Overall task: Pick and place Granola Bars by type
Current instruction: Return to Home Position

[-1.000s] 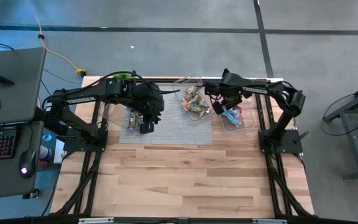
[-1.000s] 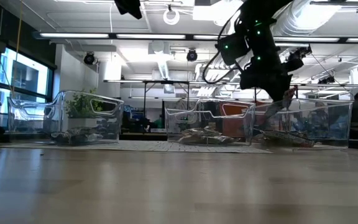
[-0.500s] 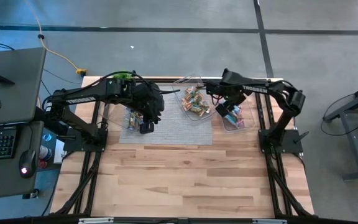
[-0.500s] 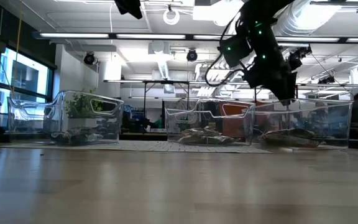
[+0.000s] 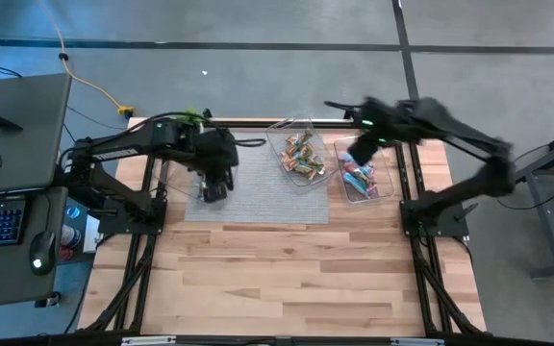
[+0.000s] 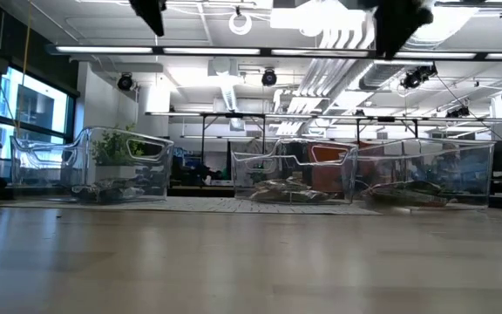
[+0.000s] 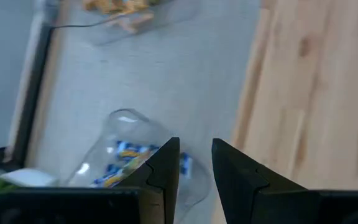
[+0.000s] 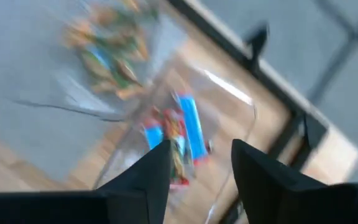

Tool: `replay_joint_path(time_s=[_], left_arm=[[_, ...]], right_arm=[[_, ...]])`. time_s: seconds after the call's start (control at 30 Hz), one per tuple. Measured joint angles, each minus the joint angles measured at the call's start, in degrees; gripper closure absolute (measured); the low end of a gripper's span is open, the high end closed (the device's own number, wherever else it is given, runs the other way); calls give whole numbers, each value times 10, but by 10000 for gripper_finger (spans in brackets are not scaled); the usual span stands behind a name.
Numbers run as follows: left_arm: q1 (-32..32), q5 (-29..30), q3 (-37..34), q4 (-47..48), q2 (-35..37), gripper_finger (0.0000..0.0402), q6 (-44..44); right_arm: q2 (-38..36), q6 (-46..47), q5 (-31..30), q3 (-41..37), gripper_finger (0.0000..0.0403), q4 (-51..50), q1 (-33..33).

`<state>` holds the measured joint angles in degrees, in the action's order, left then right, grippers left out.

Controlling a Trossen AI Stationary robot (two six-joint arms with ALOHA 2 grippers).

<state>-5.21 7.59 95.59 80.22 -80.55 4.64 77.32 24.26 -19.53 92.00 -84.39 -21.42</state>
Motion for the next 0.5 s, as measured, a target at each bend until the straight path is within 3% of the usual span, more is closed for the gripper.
replay_joint_path(time_s=[0.1,0.27,0.37,0.5], left_arm=[[0,34,0,7,34,312,2],[0,40,-45,-27,125,312,5],[0,39,-130,-131,209,312,4],[0,0,-292,-349,325,312,-7]], right_arm=[[-102,-39,0,-45,263,76,50],[-287,-44,15,-212,269,282,139],[-388,-55,40,-341,269,433,178],[-486,-103,105,-507,269,640,209]])
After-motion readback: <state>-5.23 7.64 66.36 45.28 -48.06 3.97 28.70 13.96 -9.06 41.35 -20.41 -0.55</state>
